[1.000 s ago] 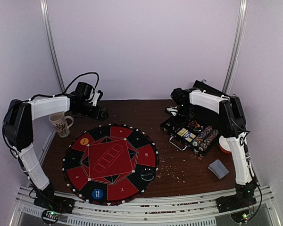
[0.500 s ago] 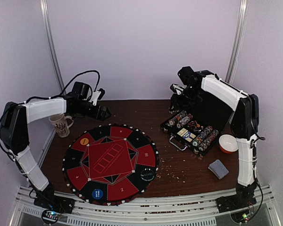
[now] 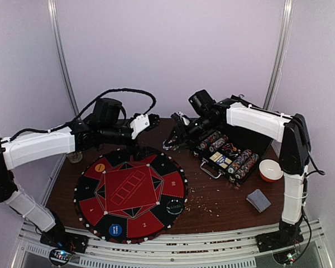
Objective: Distribute texas hold em gaming equipment
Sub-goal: Pass from the right arm to the left
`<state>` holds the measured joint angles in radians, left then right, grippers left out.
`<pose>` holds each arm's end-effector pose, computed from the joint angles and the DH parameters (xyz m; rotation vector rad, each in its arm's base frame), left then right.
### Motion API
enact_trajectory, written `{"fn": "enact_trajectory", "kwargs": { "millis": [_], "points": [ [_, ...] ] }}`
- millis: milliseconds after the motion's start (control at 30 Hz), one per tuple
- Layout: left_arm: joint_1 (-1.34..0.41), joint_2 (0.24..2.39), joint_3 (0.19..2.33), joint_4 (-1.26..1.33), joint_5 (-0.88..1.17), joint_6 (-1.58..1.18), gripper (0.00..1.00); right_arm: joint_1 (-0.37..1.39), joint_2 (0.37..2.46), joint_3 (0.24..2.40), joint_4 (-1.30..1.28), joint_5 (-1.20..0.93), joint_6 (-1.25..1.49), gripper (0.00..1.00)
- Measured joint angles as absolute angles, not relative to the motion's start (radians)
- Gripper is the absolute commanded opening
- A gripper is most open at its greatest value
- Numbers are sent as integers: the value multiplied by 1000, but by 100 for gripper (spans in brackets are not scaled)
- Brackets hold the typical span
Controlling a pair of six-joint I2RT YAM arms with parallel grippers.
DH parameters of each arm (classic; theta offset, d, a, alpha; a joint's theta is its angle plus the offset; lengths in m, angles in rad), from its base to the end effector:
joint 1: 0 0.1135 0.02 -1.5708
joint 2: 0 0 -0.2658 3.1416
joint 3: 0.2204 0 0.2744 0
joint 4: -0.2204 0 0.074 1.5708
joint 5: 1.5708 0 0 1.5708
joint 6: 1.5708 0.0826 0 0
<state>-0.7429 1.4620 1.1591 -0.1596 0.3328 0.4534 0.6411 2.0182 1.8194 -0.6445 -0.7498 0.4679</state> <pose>0.2769 -0.2909 0.2873 1.3202 1.5619 -0.5196 0.3660 0.3434 0.2587 -0.6056 2.5260 1.3743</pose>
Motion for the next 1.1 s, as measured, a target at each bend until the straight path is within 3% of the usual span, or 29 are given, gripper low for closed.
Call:
{"fn": "enact_trajectory", "kwargs": {
  "millis": [300, 467, 567, 800, 1000, 1033, 1100],
  "points": [
    [-761, 1588, 1139, -149, 332, 545, 94, 703, 2026, 1726, -461, -875, 580, 0],
    [-761, 1628, 1144, -144, 334, 540, 75, 706, 2036, 1726, -395, -896, 617, 0],
    [-761, 1650, 1161, -128, 319, 527, 69, 707, 2044, 1727, -374, -905, 631, 0],
    [-761, 1674, 1192, -97, 268, 504, 46, 707, 2060, 1731, -355, -910, 638, 0],
    [-763, 1691, 1201, -97, 255, 499, 48, 707, 2060, 1737, -348, -907, 642, 0],
    [-763, 1692, 1201, -97, 251, 499, 44, 707, 2060, 1737, -347, -907, 643, 0],
    [-763, 1695, 1201, -98, 247, 497, 25, 709, 2060, 1741, -347, -907, 642, 0]
  ]
}}
